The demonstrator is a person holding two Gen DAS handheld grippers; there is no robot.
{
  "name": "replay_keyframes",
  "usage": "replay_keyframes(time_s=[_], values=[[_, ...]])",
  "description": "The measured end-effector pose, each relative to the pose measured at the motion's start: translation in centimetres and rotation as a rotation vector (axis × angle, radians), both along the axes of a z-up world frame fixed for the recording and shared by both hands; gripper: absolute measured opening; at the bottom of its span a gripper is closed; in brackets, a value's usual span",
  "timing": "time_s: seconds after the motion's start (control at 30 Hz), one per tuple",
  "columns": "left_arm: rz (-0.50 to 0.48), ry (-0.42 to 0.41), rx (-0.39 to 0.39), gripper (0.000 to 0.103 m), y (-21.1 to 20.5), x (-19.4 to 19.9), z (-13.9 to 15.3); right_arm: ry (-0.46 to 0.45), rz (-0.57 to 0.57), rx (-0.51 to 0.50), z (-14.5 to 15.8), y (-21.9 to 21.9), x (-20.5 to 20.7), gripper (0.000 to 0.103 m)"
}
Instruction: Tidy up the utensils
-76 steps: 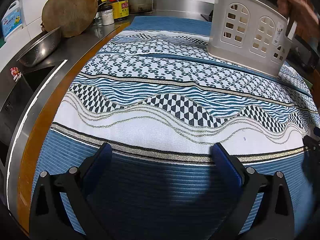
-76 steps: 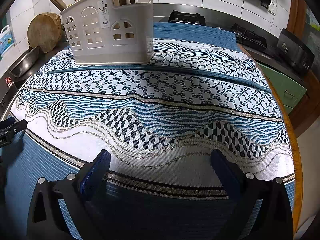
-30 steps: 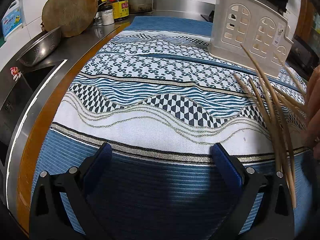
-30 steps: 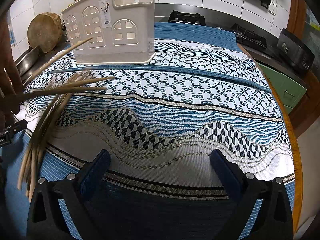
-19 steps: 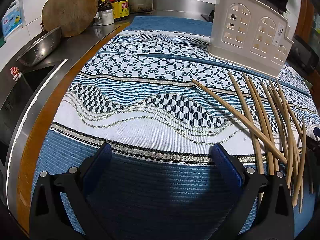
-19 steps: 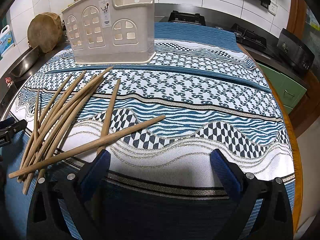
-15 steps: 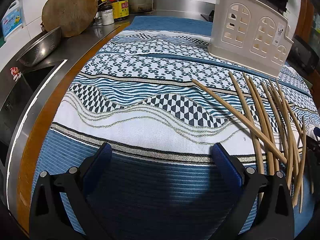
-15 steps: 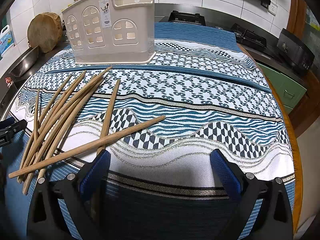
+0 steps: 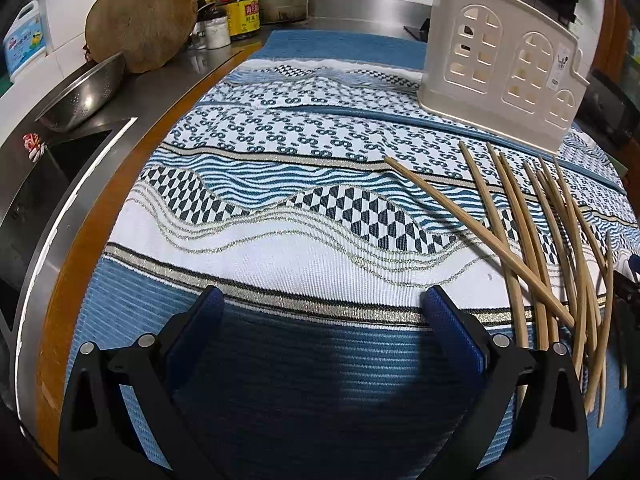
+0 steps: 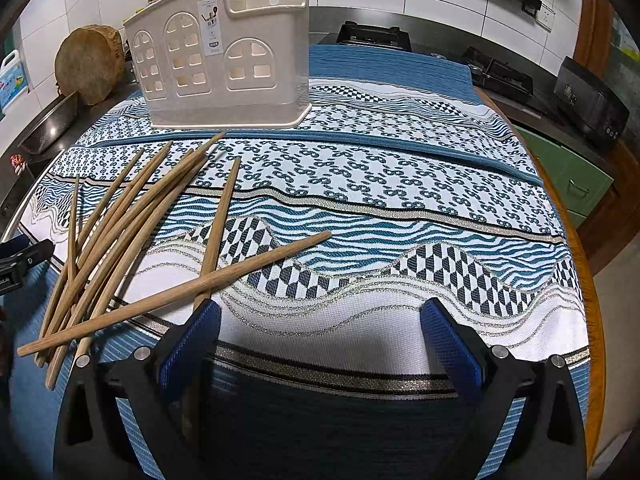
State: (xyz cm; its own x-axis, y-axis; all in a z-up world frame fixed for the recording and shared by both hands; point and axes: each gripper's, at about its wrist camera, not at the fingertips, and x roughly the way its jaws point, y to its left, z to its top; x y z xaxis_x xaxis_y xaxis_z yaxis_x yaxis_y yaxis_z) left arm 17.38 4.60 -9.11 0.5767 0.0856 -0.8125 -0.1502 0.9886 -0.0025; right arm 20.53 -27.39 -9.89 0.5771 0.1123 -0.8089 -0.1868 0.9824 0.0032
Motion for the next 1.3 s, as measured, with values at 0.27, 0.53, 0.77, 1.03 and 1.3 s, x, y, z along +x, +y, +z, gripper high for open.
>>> replay_keyframes(time_s=[0.27, 0.53, 0.77, 1.03, 1.3], values=[[-0.018, -0.020, -0.003, 0.098, -1.7, -2.0, 2.1, 0.001, -0.003, 0.001, 0.0, -0.1, 0.1, 0.097], [-0.055, -0.058, -0.047, 0.098, -2.8, -2.9, 4.4, 0.011, -0.021, 0.003, 0.2, 0.2, -0.4, 0.097], [-0.106, -0.089, -0.043, 0.098, -3.8, -4.1, 6.3, -0.019, -0.014, 0.032, 2.8, 0.0, -3.4, 0.097], [-0.123, -0.098, -0.060, 0.098, -5.1, -4.9, 7.6, -0.066, 0.002, 0.070, 5.5, -0.2, -6.9, 0.097], [-0.129, -0.109, -0.072, 0.098, -6.2, -5.8, 8.4, -0.098, 0.027, 0.088, 6.6, 0.6, -8.5, 0.097]])
